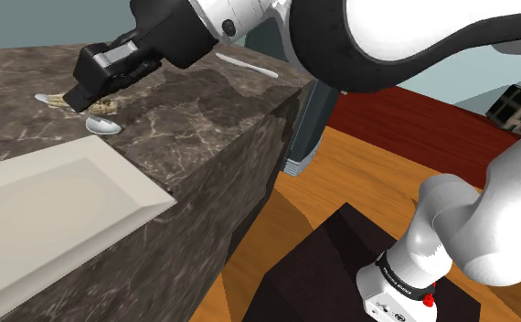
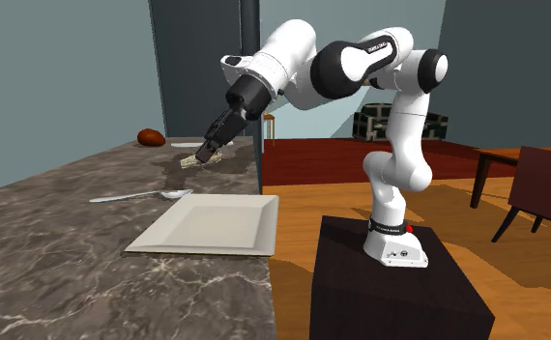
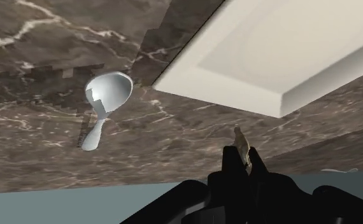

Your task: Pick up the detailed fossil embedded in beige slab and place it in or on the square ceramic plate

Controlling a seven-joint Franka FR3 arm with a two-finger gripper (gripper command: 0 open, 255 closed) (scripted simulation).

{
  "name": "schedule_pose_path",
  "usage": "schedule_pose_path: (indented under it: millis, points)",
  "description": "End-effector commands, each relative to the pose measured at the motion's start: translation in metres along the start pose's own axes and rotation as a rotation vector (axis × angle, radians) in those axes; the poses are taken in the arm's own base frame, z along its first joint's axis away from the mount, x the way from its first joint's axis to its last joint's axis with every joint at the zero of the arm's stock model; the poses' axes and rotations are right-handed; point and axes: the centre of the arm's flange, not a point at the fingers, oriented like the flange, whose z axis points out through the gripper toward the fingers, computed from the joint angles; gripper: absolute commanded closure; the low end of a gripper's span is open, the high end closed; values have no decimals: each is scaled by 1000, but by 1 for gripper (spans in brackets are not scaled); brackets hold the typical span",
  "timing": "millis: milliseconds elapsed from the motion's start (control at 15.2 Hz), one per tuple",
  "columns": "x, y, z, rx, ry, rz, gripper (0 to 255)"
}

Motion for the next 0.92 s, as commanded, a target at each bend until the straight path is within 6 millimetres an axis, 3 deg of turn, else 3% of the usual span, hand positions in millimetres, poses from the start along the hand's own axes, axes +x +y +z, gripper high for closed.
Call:
schedule_pose_path:
  millis: [0, 264, 858]
  points:
    - [-3, -24, 9, 0, 0, 2, 255]
    - [-3, -82, 27, 0, 0, 2, 255]
    - [-37, -73, 59, 0, 0, 2, 255]
